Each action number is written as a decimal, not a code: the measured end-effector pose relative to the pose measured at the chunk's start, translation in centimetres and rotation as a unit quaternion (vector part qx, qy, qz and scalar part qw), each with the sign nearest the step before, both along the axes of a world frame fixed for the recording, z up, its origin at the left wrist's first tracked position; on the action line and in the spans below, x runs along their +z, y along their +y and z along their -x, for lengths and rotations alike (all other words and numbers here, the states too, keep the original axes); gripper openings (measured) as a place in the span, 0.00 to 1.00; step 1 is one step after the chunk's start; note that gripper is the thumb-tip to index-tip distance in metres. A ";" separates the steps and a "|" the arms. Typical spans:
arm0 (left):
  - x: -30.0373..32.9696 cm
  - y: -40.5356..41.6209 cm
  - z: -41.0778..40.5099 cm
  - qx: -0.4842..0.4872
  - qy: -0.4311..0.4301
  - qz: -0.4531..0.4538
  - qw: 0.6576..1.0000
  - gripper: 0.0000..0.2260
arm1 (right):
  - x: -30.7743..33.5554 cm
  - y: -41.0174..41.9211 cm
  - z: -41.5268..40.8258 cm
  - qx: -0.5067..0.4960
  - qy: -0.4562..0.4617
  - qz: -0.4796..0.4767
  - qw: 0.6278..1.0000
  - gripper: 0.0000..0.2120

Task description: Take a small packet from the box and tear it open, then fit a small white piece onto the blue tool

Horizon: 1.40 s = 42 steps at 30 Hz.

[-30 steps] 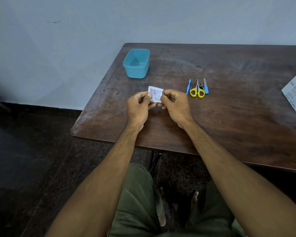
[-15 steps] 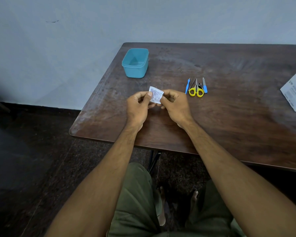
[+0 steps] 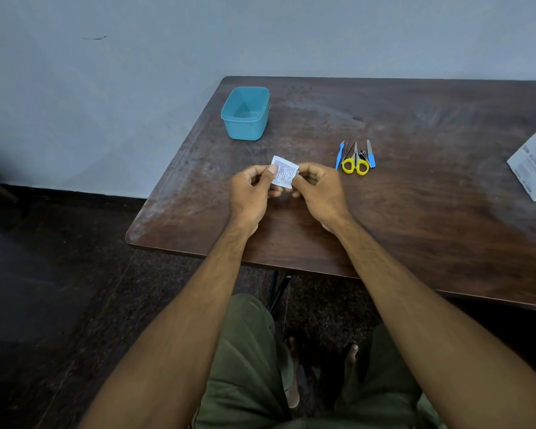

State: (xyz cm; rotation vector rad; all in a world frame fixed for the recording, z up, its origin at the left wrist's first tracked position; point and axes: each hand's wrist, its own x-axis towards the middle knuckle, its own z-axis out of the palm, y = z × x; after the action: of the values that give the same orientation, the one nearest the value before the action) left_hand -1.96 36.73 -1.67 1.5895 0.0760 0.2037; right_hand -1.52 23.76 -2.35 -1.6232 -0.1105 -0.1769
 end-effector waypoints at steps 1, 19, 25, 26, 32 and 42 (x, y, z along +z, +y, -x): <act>0.0 0.0 0.0 -0.009 -0.002 -0.012 1.000 0.06 | 0.0 0.0 0.0 -0.003 -0.001 -0.001 1.000 0.09; 0.5 2.3 -0.9 0.140 0.024 0.064 0.988 0.06 | 0.7 -0.1 0.6 -0.046 0.013 -0.063 0.997 0.05; 0.4 8.2 -1.3 0.243 0.029 -0.116 0.963 0.07 | 0.6 0.0 0.5 -0.043 0.009 -0.041 0.998 0.05; 0.4 8.6 -1.3 0.248 0.035 -0.149 0.957 0.07 | 0.6 0.0 0.5 -0.043 0.008 -0.040 0.998 0.05; 0.3 7.8 -1.2 0.252 0.078 -0.259 0.929 0.07 | 0.5 0.1 0.7 -0.046 0.006 -0.037 0.998 0.07; 0.3 7.3 -0.8 0.266 0.066 -0.319 0.907 0.10 | 0.5 0.1 0.7 -0.048 0.004 -0.025 0.999 0.06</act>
State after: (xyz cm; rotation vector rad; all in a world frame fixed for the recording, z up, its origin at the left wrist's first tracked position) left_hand -1.16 44.00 -1.34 2.2118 0.6069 0.5916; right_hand -2.23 23.86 -1.82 -1.5809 -0.0205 -0.2450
